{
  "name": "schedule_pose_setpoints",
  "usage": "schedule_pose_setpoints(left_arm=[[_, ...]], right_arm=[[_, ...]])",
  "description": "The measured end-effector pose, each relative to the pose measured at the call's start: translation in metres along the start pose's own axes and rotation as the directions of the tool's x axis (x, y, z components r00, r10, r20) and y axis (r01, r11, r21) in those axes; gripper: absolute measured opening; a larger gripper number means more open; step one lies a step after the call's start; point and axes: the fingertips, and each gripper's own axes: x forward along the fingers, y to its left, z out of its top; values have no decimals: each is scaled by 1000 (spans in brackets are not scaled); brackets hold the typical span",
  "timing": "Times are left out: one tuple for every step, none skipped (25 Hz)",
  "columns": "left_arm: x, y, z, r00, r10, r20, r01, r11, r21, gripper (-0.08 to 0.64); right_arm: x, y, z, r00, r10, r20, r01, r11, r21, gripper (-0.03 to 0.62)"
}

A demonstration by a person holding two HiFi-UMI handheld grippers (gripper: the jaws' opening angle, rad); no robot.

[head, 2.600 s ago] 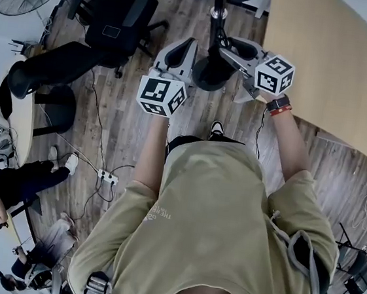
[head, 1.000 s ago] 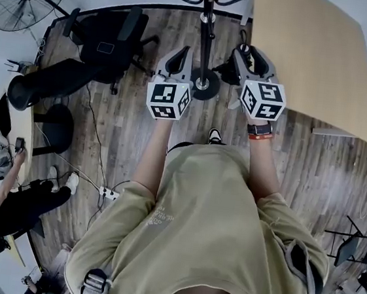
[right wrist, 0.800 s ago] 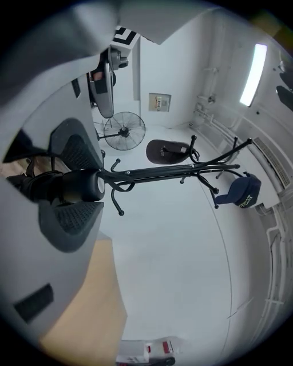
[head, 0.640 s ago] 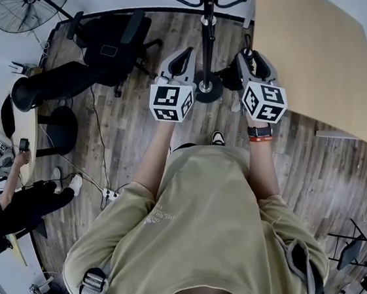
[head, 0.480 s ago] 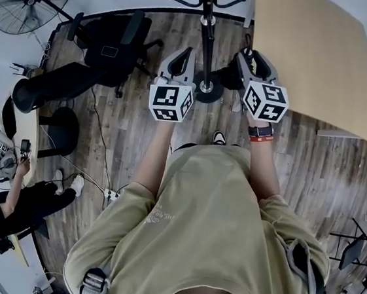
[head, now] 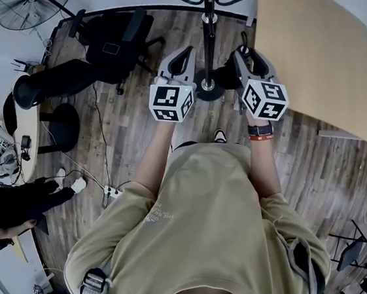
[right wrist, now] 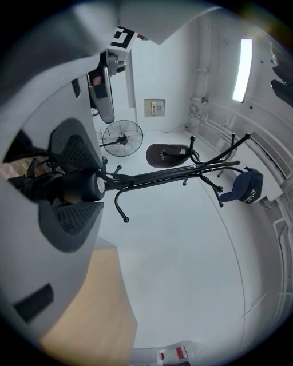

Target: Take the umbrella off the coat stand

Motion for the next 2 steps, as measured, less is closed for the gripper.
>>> schedule_pose_setpoints(left_arm=[[0, 2, 0, 1000, 4, 2, -4, 1000, 0, 25], [-1, 3, 0, 1000, 7, 3, -7, 1000, 0, 25]], right_arm=[[1, 1, -1, 1000, 2, -3, -2, 1000, -6, 191], [3, 2, -2, 1000, 4, -6, -4, 1000, -12, 191]])
